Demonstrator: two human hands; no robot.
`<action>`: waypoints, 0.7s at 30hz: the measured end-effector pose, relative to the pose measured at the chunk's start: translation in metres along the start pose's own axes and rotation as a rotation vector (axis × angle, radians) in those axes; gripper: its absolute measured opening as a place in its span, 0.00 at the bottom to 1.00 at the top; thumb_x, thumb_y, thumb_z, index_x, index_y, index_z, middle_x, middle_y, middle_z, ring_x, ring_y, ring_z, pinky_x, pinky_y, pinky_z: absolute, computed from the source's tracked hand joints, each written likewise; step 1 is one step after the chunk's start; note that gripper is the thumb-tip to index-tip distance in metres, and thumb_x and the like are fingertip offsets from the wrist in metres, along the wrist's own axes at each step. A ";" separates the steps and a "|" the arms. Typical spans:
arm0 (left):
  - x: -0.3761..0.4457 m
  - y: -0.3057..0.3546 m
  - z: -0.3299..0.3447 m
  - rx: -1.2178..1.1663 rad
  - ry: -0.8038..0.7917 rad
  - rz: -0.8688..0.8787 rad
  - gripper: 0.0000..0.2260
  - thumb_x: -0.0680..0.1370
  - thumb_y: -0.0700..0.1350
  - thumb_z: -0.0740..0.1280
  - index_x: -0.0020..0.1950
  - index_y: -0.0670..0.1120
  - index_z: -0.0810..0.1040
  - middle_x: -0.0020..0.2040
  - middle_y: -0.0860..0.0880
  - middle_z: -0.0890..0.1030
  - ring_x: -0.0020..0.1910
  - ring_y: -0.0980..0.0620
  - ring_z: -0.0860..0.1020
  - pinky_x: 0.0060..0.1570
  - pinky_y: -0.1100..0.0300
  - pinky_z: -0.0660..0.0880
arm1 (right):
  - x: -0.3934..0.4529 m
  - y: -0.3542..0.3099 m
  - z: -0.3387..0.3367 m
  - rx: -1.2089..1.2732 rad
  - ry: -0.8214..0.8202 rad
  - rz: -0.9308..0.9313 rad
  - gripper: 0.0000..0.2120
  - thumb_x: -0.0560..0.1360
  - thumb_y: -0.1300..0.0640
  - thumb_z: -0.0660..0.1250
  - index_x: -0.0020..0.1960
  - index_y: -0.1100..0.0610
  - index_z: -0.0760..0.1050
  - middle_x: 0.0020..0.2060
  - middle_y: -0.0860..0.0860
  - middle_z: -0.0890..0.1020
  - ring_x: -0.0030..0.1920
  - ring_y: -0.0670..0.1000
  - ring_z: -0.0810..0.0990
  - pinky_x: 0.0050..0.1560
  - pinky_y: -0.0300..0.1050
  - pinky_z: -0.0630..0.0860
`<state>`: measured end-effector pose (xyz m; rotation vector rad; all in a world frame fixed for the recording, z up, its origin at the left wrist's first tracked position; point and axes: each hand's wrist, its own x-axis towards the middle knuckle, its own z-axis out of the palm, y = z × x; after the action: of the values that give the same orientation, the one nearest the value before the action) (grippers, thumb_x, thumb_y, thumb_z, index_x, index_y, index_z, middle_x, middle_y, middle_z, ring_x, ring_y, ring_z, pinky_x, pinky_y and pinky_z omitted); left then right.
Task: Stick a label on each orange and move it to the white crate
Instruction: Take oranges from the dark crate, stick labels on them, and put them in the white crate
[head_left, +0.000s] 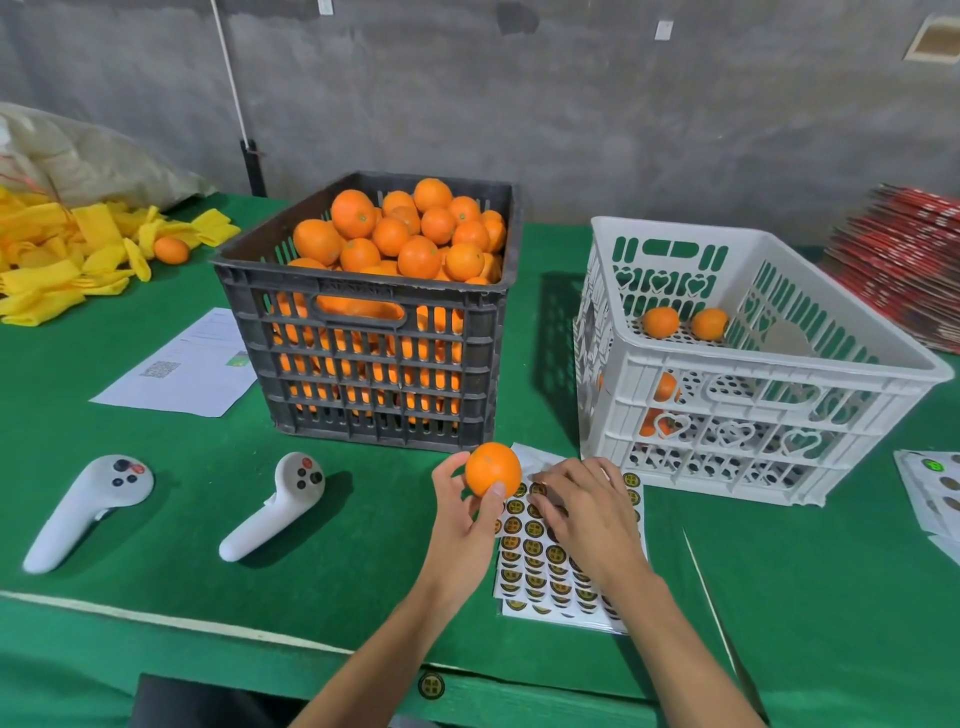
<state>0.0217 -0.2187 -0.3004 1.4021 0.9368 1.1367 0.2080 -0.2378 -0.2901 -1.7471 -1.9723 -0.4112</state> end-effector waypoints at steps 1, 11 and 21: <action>0.000 0.000 0.000 0.000 0.000 0.003 0.19 0.85 0.49 0.65 0.70 0.61 0.60 0.63 0.47 0.74 0.58 0.52 0.82 0.62 0.54 0.79 | 0.001 0.001 0.001 -0.005 -0.002 -0.002 0.09 0.78 0.48 0.72 0.56 0.49 0.84 0.48 0.45 0.82 0.50 0.50 0.78 0.66 0.49 0.67; -0.002 0.001 -0.001 0.012 -0.025 0.006 0.19 0.84 0.53 0.65 0.70 0.62 0.60 0.65 0.48 0.74 0.59 0.55 0.82 0.56 0.63 0.78 | 0.020 0.007 -0.005 -0.147 -0.144 -0.142 0.12 0.78 0.47 0.66 0.48 0.51 0.86 0.41 0.47 0.83 0.43 0.51 0.80 0.53 0.48 0.73; -0.001 0.001 0.000 0.011 -0.024 0.015 0.19 0.83 0.53 0.65 0.70 0.60 0.60 0.64 0.47 0.74 0.58 0.54 0.82 0.57 0.64 0.78 | 0.009 0.016 -0.002 0.134 -0.198 0.105 0.23 0.76 0.33 0.67 0.59 0.47 0.84 0.50 0.42 0.80 0.52 0.47 0.76 0.55 0.45 0.70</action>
<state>0.0218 -0.2203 -0.2994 1.4310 0.9183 1.1249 0.2237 -0.2290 -0.2852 -1.8547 -1.9789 -0.0710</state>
